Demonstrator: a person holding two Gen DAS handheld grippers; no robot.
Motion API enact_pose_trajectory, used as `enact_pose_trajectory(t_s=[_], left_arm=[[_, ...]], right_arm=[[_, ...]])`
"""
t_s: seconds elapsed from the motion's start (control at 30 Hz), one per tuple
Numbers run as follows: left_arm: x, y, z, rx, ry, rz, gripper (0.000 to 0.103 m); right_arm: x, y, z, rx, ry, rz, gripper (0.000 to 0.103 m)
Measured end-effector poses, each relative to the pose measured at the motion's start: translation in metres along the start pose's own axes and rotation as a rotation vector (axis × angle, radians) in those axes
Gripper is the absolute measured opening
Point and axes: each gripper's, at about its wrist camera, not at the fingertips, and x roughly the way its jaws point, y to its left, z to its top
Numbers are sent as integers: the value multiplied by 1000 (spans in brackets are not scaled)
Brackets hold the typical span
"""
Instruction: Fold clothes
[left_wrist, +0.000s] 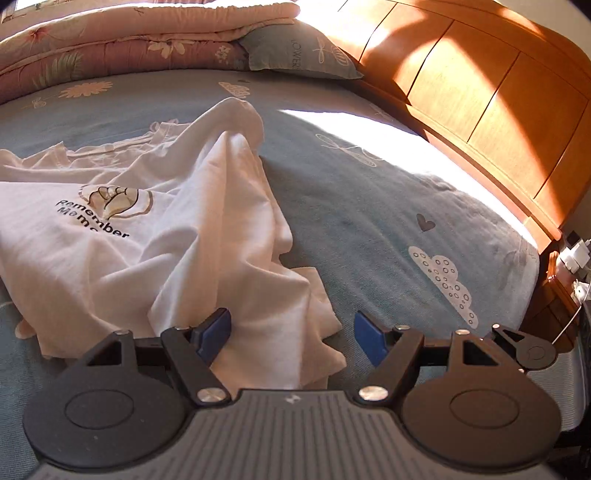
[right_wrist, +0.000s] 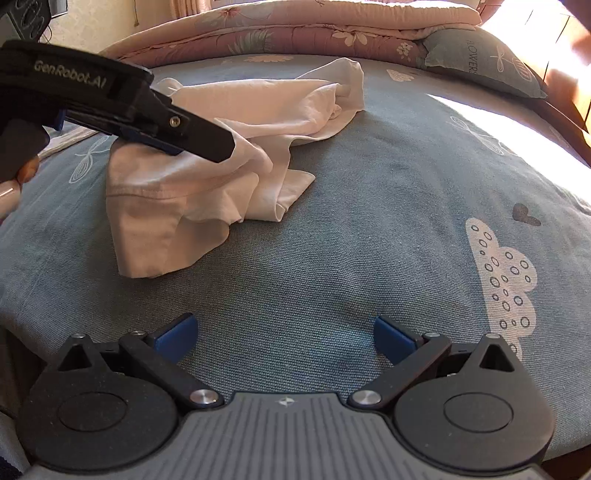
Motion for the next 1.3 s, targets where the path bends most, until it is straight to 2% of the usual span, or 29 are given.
enact_pose_trajectory(t_s=[0.1,0.2,0.3,0.37,0.47,0.57,0.7,0.8,0.9,0.97,1.07,1.3], left_arm=[[-3,20,-5,-45,1,67,74],[-4,34,-10,-96,9,70,74],[-3,40,-16,-122,6,64,74],[-4,44,-19,-153,-3,51,75],[-5,48,-21,-176,-7,31,75],[-5,51,-21,-185,-6,17,75],[-2,54,-21,-202,-6,8,75],[-2,54,-22,-206,-9,8,75],[-3,55,-23,-219,-14,4,75],[-2,55,-24,-224,-16,3,75],[-2,53,-24,-227,-15,12,75],[-4,53,-28,-250,-8,19,75]], right_arm=[[-4,-10,3,53,-20,46,103],[-6,-17,13,94,-58,120,100],[3,-30,30,147,-67,216,85],[13,-38,42,181,-62,271,72],[37,-53,58,257,-29,325,61],[60,-63,69,358,-16,392,60],[85,-70,80,472,-40,468,60],[97,-78,81,555,-67,517,57],[94,-81,71,597,-55,520,44],[91,-82,56,627,-59,528,27],[93,-84,46,663,-69,524,9],[96,-77,51,669,-30,540,9]])
